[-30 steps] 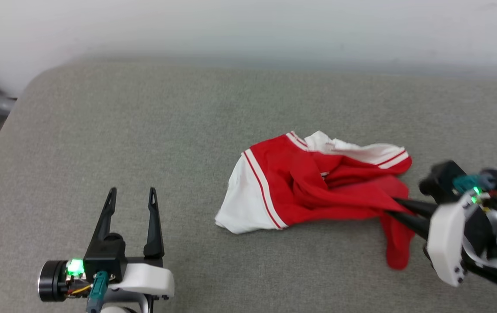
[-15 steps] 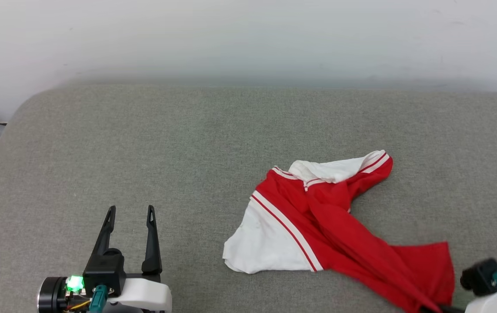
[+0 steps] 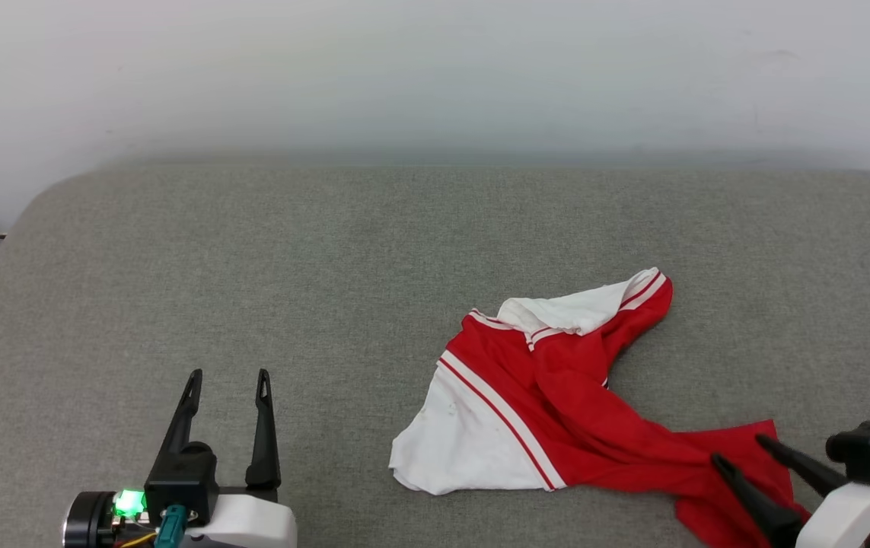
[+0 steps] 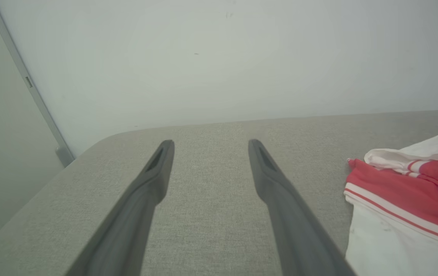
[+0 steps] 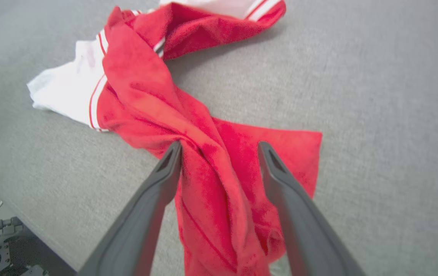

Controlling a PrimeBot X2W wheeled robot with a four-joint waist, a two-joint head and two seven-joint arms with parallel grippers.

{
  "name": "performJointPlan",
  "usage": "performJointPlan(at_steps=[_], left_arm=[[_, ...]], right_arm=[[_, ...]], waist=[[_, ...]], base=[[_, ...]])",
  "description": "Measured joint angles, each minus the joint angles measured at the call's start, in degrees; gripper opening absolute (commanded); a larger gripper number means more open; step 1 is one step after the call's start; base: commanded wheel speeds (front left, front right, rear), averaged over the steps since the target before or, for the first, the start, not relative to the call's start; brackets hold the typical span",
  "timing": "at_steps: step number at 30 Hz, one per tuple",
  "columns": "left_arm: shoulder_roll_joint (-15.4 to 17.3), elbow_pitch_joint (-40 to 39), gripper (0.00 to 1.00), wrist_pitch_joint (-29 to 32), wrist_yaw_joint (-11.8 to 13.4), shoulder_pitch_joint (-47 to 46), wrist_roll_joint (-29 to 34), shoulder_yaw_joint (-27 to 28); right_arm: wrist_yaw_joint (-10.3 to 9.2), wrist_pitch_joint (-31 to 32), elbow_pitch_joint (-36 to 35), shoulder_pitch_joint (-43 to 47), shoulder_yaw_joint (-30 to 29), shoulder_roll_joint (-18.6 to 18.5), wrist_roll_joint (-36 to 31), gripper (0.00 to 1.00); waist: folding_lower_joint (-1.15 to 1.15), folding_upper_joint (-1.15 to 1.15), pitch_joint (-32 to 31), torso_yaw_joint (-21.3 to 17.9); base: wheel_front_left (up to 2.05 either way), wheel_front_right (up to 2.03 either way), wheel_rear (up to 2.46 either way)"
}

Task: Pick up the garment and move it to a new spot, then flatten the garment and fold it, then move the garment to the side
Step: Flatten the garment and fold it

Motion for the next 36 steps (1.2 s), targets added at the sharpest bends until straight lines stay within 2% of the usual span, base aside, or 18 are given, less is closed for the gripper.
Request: performJointPlan(at_steps=[4, 8, 11, 12, 17, 21, 25, 32, 36], left_arm=[[1.3, -0.4, 1.0, 0.0, -1.2, -0.7, 0.0, 0.7], [3.3, -0.5, 1.0, 0.0, -3.6, -3.6, -0.3, 1.3], [5.4, 0.2, 1.0, 0.0, -6.3, -6.7, -0.6, 1.3], [6.7, 1.2, 1.0, 0.5, -8.4, -9.1, -0.9, 0.5], [9.8, 2.8, 1.0, 5.8, -13.3, -16.3, -1.6, -1.5], [11.5, 3.8, 1.0, 12.0, -15.9, -21.3, -4.1, -4.3], [14.3, 4.8, 1.0, 20.5, -16.6, -25.1, -8.4, -9.1], [21.6, 4.5, 1.0, 38.0, -16.8, -30.8, -23.3, -24.5], [24.6, 4.7, 1.0, 46.1, -16.8, -33.9, -31.6, -32.3]], right_arm=[[0.0, -2.0, -4.8, 1.4, -7.5, 3.9, -4.9, 1.0], [-0.01, -2.4, -10.7, 4.1, -13.7, 8.8, -9.1, 1.0], [-0.01, -2.3, -14.8, 5.4, -17.4, 12.3, -13.1, 1.0], [-0.01, -2.4, -17.0, 6.1, -19.0, 14.8, -15.5, 1.0], [-0.01, -3.1, -19.6, 6.9, -21.3, 19.6, -20.1, 1.0], [-0.01, -4.3, -19.5, 6.9, -21.8, 21.8, -22.7, 1.0], [-0.01, -5.1, -19.1, 6.8, -21.6, 23.0, -24.3, 1.0], [-0.01, -6.5, -17.6, 5.7, -20.8, 23.8, -26.2, 1.0], [-0.01, -7.1, -16.8, 4.7, -20.3, 23.9, -26.9, 1.0]], waist=[[0.0, 0.0, -0.6, -0.9], [0.0, 0.0, -0.8, -1.5], [0.0, 0.0, -0.6, -1.9], [0.0, 0.0, -0.2, -2.1], [0.0, 0.0, 1.0, -2.6], [0.0, 0.0, 2.0, -3.1], [0.0, 0.0, 3.0, -3.9], [0.0, 0.0, 4.8, -5.2], [0.0, 0.0, 5.9, -5.7]], base=[[0.0, 0.0, 0.0], [0.0, 0.0, 0.0], [0.0, 0.0, 0.0], [0.0, 0.0, 0.0], [0.0, 0.0, 0.0], [0.0, 0.0, 0.0], [0.0, 0.0, 0.0], [0.0, 0.0, 0.0], [0.0, 0.0, 0.0]])
